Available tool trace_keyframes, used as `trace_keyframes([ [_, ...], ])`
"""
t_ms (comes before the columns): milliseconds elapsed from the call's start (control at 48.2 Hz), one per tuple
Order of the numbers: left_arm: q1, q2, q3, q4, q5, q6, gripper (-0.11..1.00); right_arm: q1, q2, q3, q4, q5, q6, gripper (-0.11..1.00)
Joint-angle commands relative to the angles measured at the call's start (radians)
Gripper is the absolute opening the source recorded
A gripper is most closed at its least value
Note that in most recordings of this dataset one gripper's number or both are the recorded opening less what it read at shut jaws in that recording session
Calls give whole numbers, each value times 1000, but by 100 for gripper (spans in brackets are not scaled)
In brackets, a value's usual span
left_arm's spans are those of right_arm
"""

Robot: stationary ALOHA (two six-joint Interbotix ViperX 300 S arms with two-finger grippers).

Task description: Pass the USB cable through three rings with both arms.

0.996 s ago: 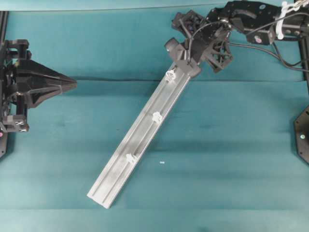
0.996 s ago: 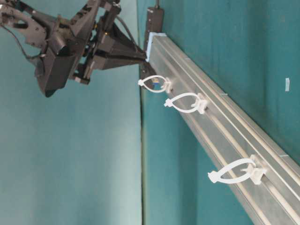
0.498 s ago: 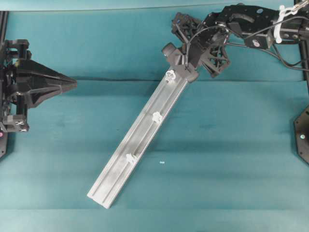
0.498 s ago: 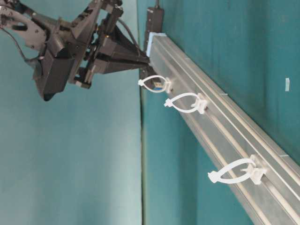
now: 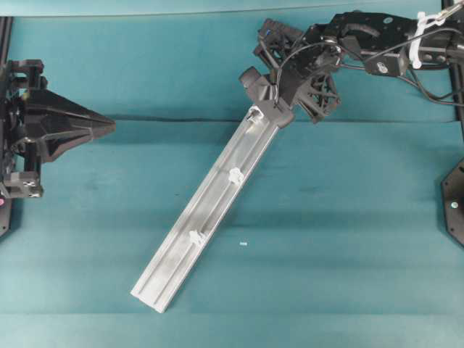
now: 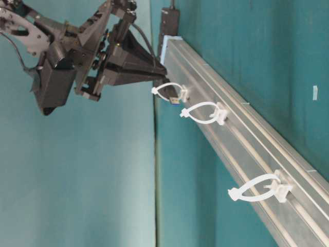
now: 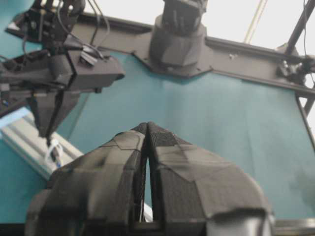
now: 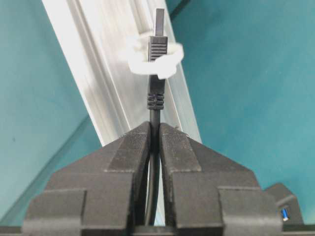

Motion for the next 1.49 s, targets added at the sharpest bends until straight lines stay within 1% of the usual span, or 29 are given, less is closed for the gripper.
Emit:
trace_keyframes([
  [0,2,6,-25,2,-5,-9,10,11,3,-2,11,-5,-11,9],
  [208,5,46,-28,2,-6,-17,12,14,5,2,25,-5,-23,9],
  [311,18,80,-34,2,-6,-17,15,15,5,-2,44,-9,-26,9],
  [374,34,101,-38,2,-5,-18,19,15,5,2,61,-15,-26,9],
  [436,51,121,-46,2,-6,-18,27,14,5,2,84,-18,-28,9],
  [498,66,143,-52,2,-11,-20,38,15,5,2,101,-20,-28,9],
  [643,98,213,-61,2,-21,-26,75,18,5,2,120,-20,-28,9],
  [706,117,265,-69,2,-21,-49,89,18,5,2,120,-20,-28,9],
  [768,130,321,-78,2,-21,-83,96,18,5,2,120,-20,-28,9],
  [830,149,382,-95,2,-21,-117,96,18,5,2,120,-20,-28,9],
  [913,163,471,-132,2,-21,-141,96,20,5,2,120,-20,-31,9],
  [1121,166,681,-258,2,-8,-150,96,20,5,2,123,-20,-55,9],
  [1287,166,773,-333,2,21,-153,96,20,5,2,141,-21,-60,9],
  [1474,170,847,-385,2,58,-150,96,20,6,2,141,-28,-60,9],
])
